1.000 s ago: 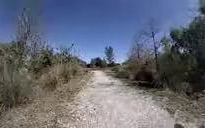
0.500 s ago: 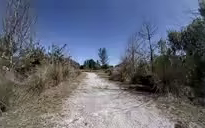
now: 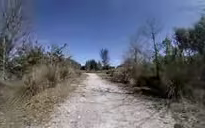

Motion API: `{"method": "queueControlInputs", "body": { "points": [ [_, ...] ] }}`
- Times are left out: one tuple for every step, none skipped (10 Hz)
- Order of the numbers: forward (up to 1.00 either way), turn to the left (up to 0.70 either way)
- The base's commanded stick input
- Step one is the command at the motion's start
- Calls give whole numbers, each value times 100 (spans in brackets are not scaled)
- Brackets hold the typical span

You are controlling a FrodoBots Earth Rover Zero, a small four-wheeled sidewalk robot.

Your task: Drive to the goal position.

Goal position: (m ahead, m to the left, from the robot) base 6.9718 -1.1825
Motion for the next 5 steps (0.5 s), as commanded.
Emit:
{"method": "queueControlInputs", "body": {
  "points": [
    [70, 3],
    [70, 3],
    [70, 3],
    [70, 3],
    [70, 3]
  ]
}}
